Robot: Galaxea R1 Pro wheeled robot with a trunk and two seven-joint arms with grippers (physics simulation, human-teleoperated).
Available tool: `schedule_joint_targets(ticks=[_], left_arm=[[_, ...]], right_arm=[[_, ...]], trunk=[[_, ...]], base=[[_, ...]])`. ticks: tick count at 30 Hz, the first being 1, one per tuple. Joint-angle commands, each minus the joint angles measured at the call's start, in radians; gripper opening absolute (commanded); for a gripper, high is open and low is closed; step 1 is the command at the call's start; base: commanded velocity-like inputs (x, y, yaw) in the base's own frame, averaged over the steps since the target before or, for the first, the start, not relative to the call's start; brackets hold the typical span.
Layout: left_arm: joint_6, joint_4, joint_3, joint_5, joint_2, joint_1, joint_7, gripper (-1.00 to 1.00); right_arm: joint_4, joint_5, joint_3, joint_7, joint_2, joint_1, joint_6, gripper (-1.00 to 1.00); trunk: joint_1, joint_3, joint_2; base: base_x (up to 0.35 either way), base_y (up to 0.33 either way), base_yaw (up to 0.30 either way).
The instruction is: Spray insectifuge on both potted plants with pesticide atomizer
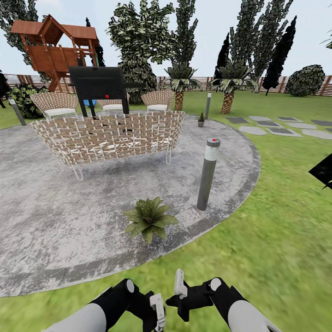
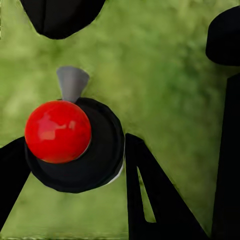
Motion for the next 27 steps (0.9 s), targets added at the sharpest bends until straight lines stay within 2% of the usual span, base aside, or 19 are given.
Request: schedule_joint_targets(ticks=[1,6,7,9,12,13,14,15,17,19,21,23,24,27], left_arm=[[-0.001,-0.001,0.003,-0.01,0.014,0.0,-0.004,-1.0],[-0.002,0.005,0.003,-0.007,0.116,0.0,-0.003,-1.0],[-0.002,0.008,0.003,-0.006,0.128,0.0,-0.003,-1.0],[-0.003,0.01,0.002,-0.009,0.136,0.001,-0.003,-1.0],[-0.004,0.011,0.002,-0.005,0.178,0.001,-0.003,-1.0],[-0.004,0.012,0.002,-0.003,0.204,0.001,-0.003,-1.0],[-0.009,0.013,0.001,-0.002,0.217,0.002,-0.002,-1.0],[-0.039,0.021,0.002,-0.001,0.229,0.003,-0.001,-1.0],[-0.103,0.054,0.008,-0.002,0.248,0.012,0.011,-1.0],[-0.112,0.061,0.009,0.009,0.252,0.015,0.039,-1.0],[-0.114,0.061,0.009,0.038,0.247,0.016,0.083,-1.0],[-0.113,0.057,0.014,0.075,0.243,0.017,0.116,-1.0],[-0.113,0.056,0.02,0.091,0.242,0.017,0.123,-1.0],[-0.114,0.057,0.111,0.202,0.244,0.017,0.18,-1.0]], right_arm=[[-0.002,0.008,-0.008,0.004,0.001,-0.001,-0.003,-1.0],[-0.002,0.008,-0.009,0.004,0.001,0.0,-0.004,-1.0],[-0.002,0.008,-0.008,0.004,0.001,0.0,-0.004,-1.0],[-0.003,0.008,-0.008,0.004,0.001,0.0,-0.003,-1.0],[-0.003,0.008,-0.01,0.004,0.001,0.0,-0.004,-1.0],[-0.003,0.008,-0.011,0.004,0.001,0.0,-0.004,-1.0],[-0.004,0.008,-0.011,0.003,0.001,0.0,-0.004,-1.0],[-0.004,0.008,-0.011,0.003,0.001,0.0,-0.005,1.0],[-0.006,0.009,-0.011,0.001,0.001,0.0,-0.006,1.0],[-0.012,0.011,-0.011,-0.007,0.001,0.0,-0.006,1.0],[-0.016,0.012,-0.009,-0.099,0.001,0.001,-0.006,1.0],[-0.015,0.013,-0.007,-0.218,0.001,0.001,-0.005,1.0],[-0.015,0.013,-0.006,-0.241,0.001,0.001,-0.005,1.0],[-0.014,0.012,-0.012,-0.293,0.001,0.004,-0.006,1.0]], trunk=[[0.0,-0.001,0.0],[0.0,-0.001,0.0],[0.0,-0.001,0.0],[0.0,-0.001,0.0],[0.0,-0.001,0.0],[0.0,-0.001,0.0],[0.0,-0.001,0.0],[0.0,-0.001,0.0],[0.0,-0.001,0.0],[0.0,-0.001,0.0],[0.0,-0.001,0.0],[0.0,-0.001,0.0],[0.0,-0.001,0.0],[0.0,-0.001,0.0]], base=[[0.0,0.0,0.0],[0.0,0.0,0.0],[0.0,0.0,0.0],[0.0,0.0,0.0],[0.0,0.0,0.0],[0.0,0.0,0.0],[0.0,0.0,0.0],[0.0,0.0,0.0],[0.0,0.0,0.0],[0.0,0.0,0.0],[0.0,0.0,0.0],[0.0,0.0,0.0],[0.0,0.0,0.0],[0.0,0.0,0.0]])
